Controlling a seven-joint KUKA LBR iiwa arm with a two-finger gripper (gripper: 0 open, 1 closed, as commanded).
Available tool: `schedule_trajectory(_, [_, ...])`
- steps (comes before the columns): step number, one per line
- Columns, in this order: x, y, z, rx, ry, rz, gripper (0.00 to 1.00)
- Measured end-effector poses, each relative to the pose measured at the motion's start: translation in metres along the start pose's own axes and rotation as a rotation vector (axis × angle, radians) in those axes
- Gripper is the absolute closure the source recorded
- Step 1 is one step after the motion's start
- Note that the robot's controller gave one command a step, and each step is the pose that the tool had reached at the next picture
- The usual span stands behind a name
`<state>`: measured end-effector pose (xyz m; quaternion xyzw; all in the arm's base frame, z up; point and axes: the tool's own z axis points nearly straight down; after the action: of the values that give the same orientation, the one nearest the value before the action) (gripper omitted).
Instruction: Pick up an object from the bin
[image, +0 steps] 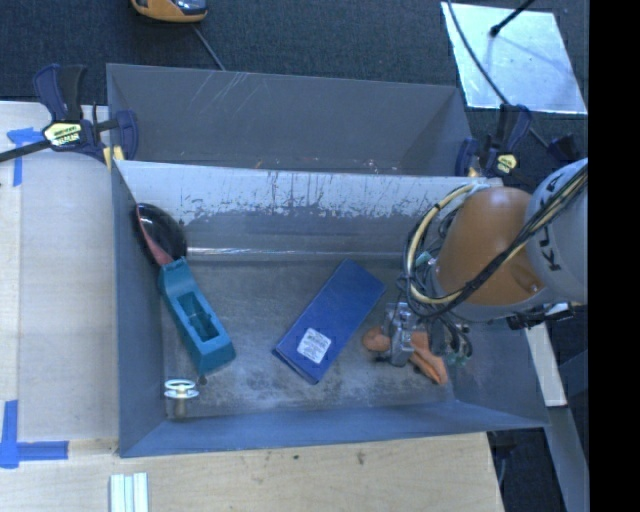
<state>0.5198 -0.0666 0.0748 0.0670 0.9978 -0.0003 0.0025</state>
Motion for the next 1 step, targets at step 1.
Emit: schedule_trajectory(1, [0.0180, 0.0062, -0.0980, 0.000, 0.003, -0.007, 1.00])
